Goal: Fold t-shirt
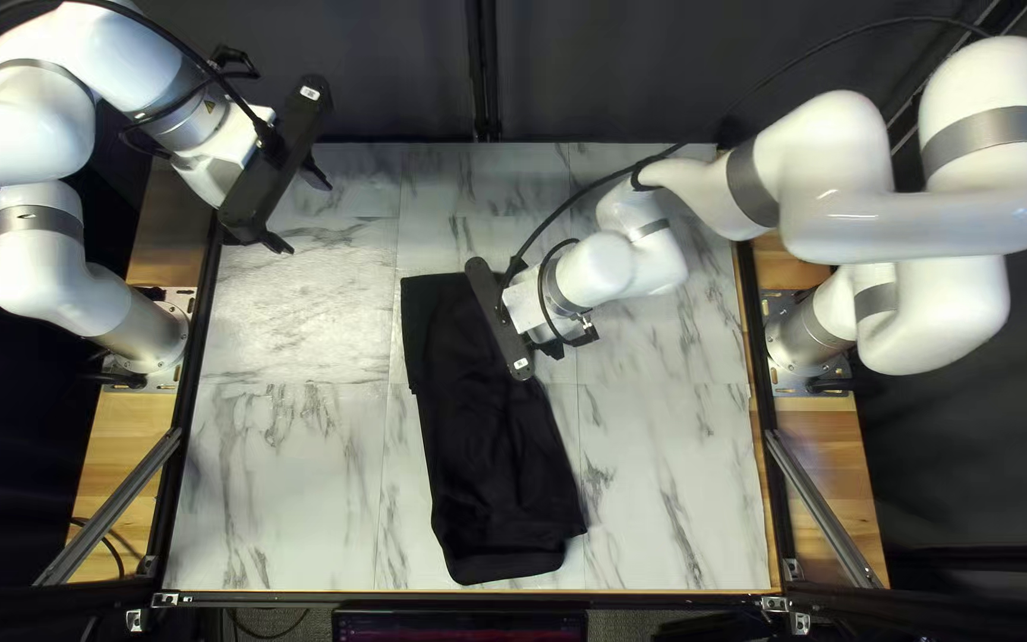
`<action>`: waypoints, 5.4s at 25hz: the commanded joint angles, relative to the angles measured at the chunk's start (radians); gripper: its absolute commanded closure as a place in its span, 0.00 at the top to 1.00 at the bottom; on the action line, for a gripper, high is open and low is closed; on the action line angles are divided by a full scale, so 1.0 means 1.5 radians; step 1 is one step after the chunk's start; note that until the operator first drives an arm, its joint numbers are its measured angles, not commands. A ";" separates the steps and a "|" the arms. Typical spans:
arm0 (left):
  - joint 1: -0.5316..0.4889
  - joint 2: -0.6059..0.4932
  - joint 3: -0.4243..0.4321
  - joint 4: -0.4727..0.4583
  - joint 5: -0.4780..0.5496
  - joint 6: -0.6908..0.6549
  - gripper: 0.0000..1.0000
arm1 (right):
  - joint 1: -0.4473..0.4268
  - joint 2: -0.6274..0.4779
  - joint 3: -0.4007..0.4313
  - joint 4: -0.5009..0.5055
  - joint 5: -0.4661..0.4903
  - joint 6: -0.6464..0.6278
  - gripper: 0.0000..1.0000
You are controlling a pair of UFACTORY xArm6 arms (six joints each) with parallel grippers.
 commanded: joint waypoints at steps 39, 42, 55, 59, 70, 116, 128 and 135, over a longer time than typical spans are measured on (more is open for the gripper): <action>0.000 0.000 0.000 0.000 0.000 0.000 1.00 | -0.108 -0.064 0.028 0.161 0.022 -0.241 1.00; 0.000 0.000 0.000 0.000 0.000 0.000 1.00 | -0.098 -0.065 0.036 0.092 0.017 -0.163 1.00; 0.000 0.000 0.000 0.000 0.000 0.000 1.00 | -0.115 0.000 0.015 0.027 -0.027 -0.119 1.00; 0.000 0.000 0.000 0.000 0.000 0.000 1.00 | -0.119 -0.028 0.016 0.109 0.003 -0.203 1.00; 0.000 0.000 0.000 0.000 0.000 0.000 1.00 | -0.064 -0.081 0.063 -0.098 0.019 0.057 1.00; 0.000 0.000 0.000 0.000 0.000 0.000 1.00 | -0.013 0.008 -0.029 -0.310 -0.008 0.292 1.00; 0.000 0.000 0.000 0.000 0.000 0.000 1.00 | 0.026 -0.060 -0.039 -0.306 -0.020 0.286 1.00; 0.000 0.000 0.000 0.000 0.000 0.000 1.00 | -0.004 -0.079 0.006 -0.456 -0.027 0.427 1.00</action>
